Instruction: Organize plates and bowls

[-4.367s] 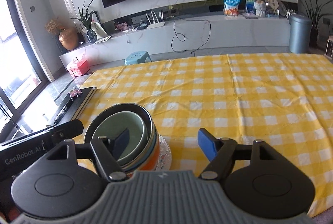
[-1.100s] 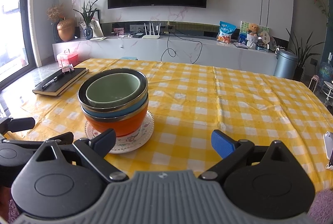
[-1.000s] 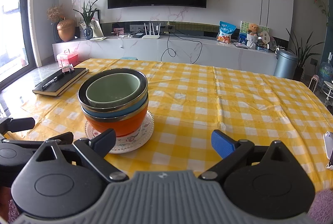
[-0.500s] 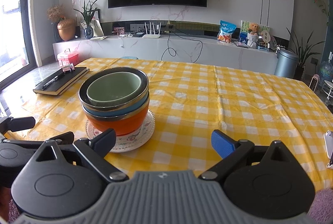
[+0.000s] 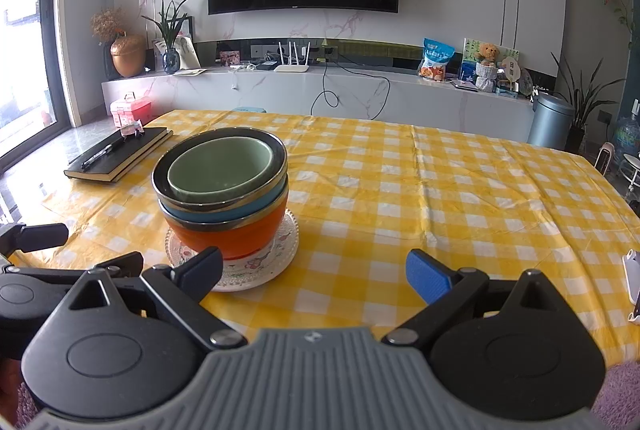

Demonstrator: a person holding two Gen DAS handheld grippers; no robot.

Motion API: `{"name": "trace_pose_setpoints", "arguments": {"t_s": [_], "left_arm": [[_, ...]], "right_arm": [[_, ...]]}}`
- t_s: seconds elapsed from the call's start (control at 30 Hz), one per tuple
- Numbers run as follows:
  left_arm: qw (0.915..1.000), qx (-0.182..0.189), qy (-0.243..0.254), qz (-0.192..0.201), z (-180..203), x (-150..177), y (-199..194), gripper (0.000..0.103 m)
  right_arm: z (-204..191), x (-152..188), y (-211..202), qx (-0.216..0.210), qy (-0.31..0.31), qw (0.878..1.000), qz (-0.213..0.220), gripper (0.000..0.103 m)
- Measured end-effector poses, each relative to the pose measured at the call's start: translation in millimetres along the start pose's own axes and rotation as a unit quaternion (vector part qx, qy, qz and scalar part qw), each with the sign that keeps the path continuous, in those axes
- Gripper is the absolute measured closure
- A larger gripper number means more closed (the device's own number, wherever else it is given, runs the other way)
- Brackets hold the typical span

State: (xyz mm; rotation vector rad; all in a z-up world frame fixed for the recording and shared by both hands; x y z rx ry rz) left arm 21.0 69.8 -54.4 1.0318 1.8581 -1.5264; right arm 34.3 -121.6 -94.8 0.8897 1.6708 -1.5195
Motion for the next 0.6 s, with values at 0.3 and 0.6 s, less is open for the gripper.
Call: {"name": "trace_pose_setpoints", "arguments": {"t_s": [0.3,0.6], "left_arm": [[1.0,0.001,0.0,0.0,-0.2,-0.7,0.0,0.013],[1.0,0.003,-0.004,0.0,-1.1,-2.7,0.5,0.013]], "right_arm": [[-3.1,4.7,3.3,-0.002,-0.002,1.0,-0.003,0.007],[-2.4,5.2,5.6,-0.003,-0.002,1.0,-0.006,0.007]]}}
Point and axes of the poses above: each gripper's, at about its wrist camera, not at the fingertips, and y roughly the way its jaws point, z to its right, x to its underside, the point moved 8 cm from there along y, roughly the way its jaws point, and after that the axes turned 4 degrees about y, right-handed, at the moved point
